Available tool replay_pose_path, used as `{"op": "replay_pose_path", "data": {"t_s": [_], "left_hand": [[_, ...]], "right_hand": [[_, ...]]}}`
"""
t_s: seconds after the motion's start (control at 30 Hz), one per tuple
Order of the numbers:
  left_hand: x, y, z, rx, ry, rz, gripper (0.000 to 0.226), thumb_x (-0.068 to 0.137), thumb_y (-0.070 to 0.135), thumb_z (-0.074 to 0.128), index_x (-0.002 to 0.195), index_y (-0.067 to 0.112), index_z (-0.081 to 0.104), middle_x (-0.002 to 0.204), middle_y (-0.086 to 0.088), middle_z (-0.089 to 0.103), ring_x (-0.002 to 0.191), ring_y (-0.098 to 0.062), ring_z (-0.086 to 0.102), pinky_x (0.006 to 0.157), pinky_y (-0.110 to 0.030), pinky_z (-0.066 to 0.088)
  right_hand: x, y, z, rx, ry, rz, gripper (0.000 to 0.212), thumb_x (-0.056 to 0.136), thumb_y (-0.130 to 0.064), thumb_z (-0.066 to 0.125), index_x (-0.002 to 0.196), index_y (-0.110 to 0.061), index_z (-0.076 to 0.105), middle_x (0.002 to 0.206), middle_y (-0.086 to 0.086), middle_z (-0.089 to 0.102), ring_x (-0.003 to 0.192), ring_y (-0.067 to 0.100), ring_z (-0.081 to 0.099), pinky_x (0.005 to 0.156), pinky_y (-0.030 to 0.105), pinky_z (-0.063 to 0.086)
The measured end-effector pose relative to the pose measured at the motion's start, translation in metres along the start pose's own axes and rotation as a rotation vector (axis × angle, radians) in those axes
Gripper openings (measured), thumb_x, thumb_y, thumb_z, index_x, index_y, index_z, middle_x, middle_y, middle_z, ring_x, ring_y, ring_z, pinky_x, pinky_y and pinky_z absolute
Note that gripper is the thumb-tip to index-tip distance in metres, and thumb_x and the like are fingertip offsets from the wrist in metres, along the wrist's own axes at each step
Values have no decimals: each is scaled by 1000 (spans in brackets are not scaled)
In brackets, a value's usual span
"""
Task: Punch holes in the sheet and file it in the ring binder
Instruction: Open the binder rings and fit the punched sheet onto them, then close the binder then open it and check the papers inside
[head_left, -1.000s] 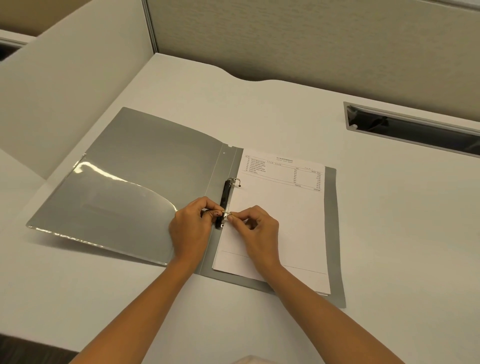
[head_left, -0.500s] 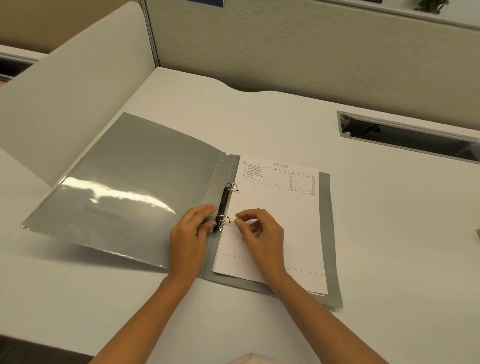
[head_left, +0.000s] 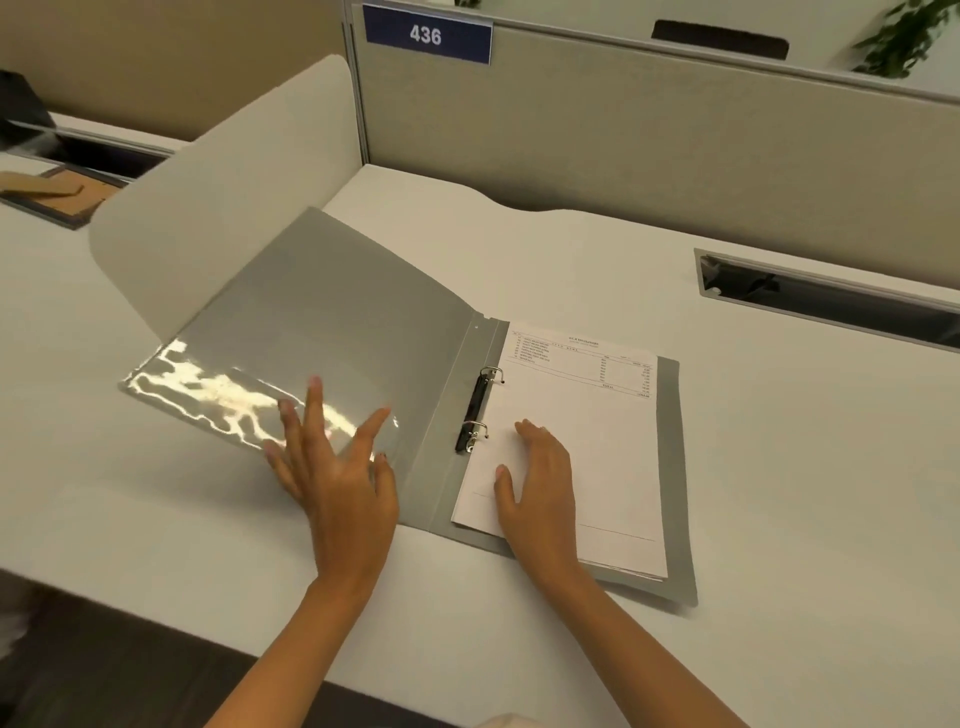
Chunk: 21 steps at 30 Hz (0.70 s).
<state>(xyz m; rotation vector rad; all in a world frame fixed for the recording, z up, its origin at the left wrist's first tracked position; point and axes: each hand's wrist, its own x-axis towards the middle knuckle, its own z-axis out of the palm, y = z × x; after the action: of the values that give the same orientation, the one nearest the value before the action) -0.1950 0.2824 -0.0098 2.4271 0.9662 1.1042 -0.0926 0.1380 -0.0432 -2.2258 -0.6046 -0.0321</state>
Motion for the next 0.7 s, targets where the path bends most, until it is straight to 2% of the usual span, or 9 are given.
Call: {"op": "replay_pose_path", "data": {"t_s": [0.1,0.17,0.23,0.3,0.33,0.4,0.5,0.6,0.7], "left_hand": [[-7,1,-8,-102,121,-161,93,75,30,78,149,10,24,155,-23,-8,146,-34,-14,119,-46,-4],[-10,3,-8,-299,173,-248,112,72,37,80,149,1,8,153,-25,-17,146,-34,-13,120,-32,8],[-11,5,-8,-498,197,-374,114,74,40,76,150,3,0,155,-21,-19,147,-31,-5,116,-21,19],[-9,11,-12,-693,239,-490,99,84,32,69,150,15,-2,159,-12,-12,148,-23,4,116,-36,26],[-8,14,-15,-785,270,-540,87,90,23,63,149,18,-1,160,-8,-7,147,-20,8,116,-39,28],[-5,17,-22,-910,341,-611,72,94,14,53,146,23,5,159,-5,2,144,-17,17,113,-32,31],[-3,15,-35,-1088,414,-746,56,93,20,47,141,32,19,153,-6,25,135,-15,38,111,-36,35],[4,16,-52,-1223,328,-950,35,101,34,36,135,30,39,136,-4,49,119,-19,53,107,-42,41],[7,20,-67,-1257,187,-950,41,102,43,24,116,28,60,120,5,65,114,-21,59,100,-40,45]], "right_hand": [[-1,2,3,-32,-2,-24,50,91,-24,47,140,-12,45,145,0,46,137,17,35,114,33,29],[-1,4,3,-43,0,-32,49,91,-24,48,138,-12,46,144,0,46,137,17,35,114,32,29],[0,5,4,-47,7,-37,47,92,-23,48,137,-11,47,144,0,46,136,17,35,114,31,29],[0,5,4,-40,11,-47,43,92,-17,51,135,-11,49,143,1,47,136,17,36,114,31,29],[0,5,4,-35,12,-49,42,92,-14,52,134,-10,50,143,1,47,136,17,36,114,30,29],[0,6,5,-25,14,-48,41,92,-11,53,133,-11,51,143,0,47,135,16,35,114,28,28],[1,6,5,-1,15,-35,40,92,-9,51,132,-11,52,142,0,48,136,14,35,114,23,24],[0,3,3,46,30,-2,36,94,-9,49,130,-11,53,142,0,48,136,14,36,115,25,26],[0,-2,-5,144,59,48,33,95,-7,48,126,-13,58,141,-3,51,133,12,40,110,18,25]]}}
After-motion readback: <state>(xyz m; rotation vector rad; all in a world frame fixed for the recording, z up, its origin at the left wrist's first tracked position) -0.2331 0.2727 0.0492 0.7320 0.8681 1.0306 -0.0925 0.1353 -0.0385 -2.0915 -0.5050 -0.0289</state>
